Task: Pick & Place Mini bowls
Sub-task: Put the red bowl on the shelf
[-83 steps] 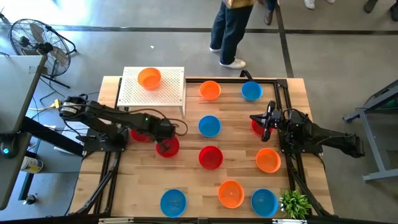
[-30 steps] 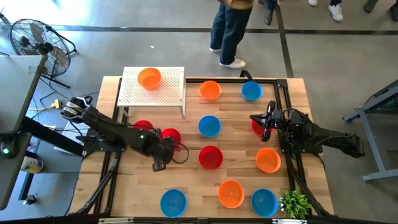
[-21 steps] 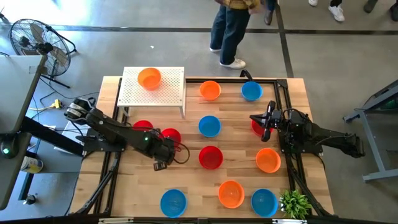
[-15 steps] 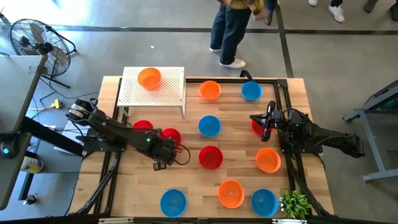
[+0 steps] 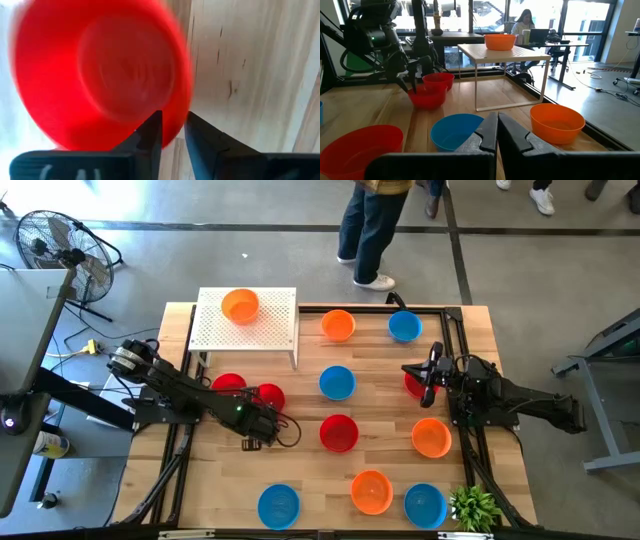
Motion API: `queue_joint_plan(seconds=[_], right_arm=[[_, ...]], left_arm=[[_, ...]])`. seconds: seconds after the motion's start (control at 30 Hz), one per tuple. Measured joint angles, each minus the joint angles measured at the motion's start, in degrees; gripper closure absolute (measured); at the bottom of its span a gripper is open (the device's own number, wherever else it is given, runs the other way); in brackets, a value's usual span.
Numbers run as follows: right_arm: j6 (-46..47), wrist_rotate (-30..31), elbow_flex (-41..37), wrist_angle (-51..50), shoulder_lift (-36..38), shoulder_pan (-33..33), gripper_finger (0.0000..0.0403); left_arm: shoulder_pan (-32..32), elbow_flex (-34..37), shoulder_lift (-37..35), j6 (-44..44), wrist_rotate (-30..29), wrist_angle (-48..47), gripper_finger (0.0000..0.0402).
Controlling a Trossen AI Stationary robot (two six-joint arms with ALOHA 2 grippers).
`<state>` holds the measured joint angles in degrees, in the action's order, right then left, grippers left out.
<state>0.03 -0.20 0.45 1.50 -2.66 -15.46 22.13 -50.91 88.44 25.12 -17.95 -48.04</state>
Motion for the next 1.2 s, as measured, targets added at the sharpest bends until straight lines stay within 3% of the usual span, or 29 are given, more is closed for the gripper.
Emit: queue_joint_plan(seconds=[0.3, 0.7, 0.83, 1.2], right_arm=[[0.0, 0.0, 0.0, 0.0, 0.0, 0.0, 0.0402], [0.0, 0.0, 0.0, 0.0, 0.0, 0.0, 0.0402], [0.0, 0.0, 0.0, 0.0, 0.0, 0.0, 0.0402], [0.0, 0.0, 0.0, 0.0, 0.0, 0.0, 0.0402]], left_arm=[[0.0, -3.1, 0.0, -4.4, -1.5, -2.9, 0.0395], [-0.6, -23.5, -2.7, -1.0, -7.2, -25.5, 0.0399], [-4.0, -30.1, -4.9, 4.5, -8.5, -33.8, 0.0400], [-21.9, -39.4, -12.7, 6.2, -8.7, -40.7, 0.0401]])
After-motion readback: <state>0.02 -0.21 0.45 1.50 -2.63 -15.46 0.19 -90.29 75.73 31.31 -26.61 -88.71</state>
